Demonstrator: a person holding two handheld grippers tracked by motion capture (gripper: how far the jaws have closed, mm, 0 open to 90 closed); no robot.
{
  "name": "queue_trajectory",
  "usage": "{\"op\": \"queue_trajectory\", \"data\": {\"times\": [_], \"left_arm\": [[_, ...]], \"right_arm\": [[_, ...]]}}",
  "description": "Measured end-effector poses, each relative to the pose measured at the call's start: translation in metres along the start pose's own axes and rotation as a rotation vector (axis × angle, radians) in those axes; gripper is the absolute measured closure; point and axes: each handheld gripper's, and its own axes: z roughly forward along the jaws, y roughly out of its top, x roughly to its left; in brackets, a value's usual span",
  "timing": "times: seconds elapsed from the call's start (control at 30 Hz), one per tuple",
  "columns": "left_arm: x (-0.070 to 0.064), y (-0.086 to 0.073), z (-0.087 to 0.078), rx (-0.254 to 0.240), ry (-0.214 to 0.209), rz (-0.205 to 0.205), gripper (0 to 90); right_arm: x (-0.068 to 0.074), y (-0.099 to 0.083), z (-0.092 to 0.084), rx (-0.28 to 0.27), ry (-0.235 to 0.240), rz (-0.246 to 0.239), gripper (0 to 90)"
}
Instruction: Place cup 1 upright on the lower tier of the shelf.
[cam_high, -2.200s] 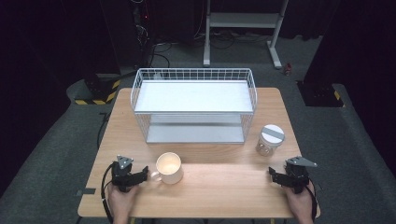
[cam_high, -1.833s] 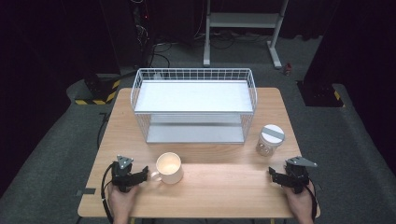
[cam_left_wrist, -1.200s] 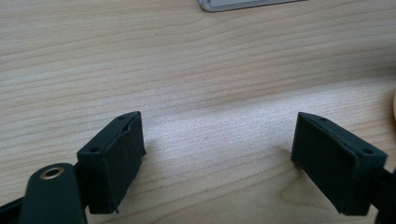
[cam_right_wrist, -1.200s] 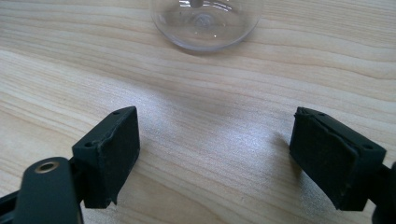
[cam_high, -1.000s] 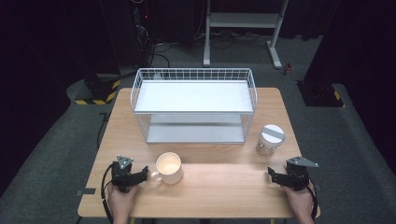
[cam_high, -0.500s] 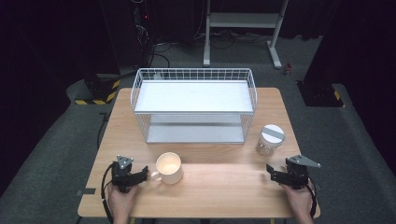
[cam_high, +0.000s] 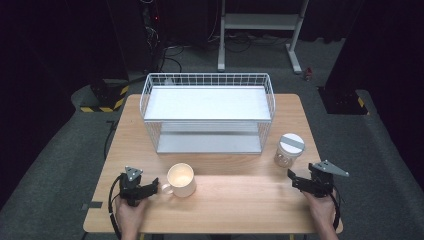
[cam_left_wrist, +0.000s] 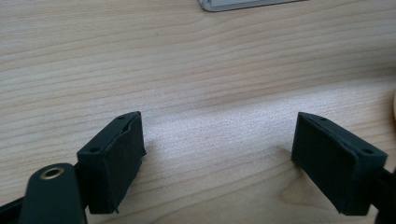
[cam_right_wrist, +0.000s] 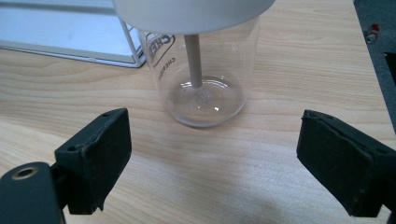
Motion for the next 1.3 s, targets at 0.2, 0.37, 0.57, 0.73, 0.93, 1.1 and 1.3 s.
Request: {"op": "queue_trajectory", "data": {"times": [0.2, 0.37, 0.57, 0.73, 0.93, 1.1, 1.3], "left_arm": [[0.0, 0.0, 0.0, -0.001, -0.001, 0.0, 17.7], [0.0, 0.0, 0.0, -0.002, 0.0, 0.0, 17.7], [0.0, 0.0, 0.0, -0.001, 0.0, 0.002, 17.7], [0.0, 0.0, 0.0, 0.0, 0.0, 0.001, 17.7], [0.0, 0.0, 0.0, 0.0, 0.001, 0.001, 17.6], [0.0, 0.0, 0.0, 0.0, 0.002, 0.003, 17.7], [0.0, 0.0, 0.0, 0.0, 0.003, 0.001, 17.7]], "right_arm": [[0.003, 0.007, 0.004, -0.006, -0.005, -0.003, 9.9], [0.006, 0.012, 0.008, -0.028, -0.007, -0.017, 9.9], [0.007, 0.021, 0.014, -0.029, -0.012, -0.045, 9.9], [0.008, 0.024, 0.018, -0.051, -0.01, -0.052, 9.9], [0.006, 0.026, 0.025, -0.034, -0.012, -0.049, 9.9], [0.008, 0.032, 0.029, -0.034, -0.012, -0.059, 9.9], [0.009, 0.037, 0.038, -0.035, -0.019, -0.057, 9.9]]}}
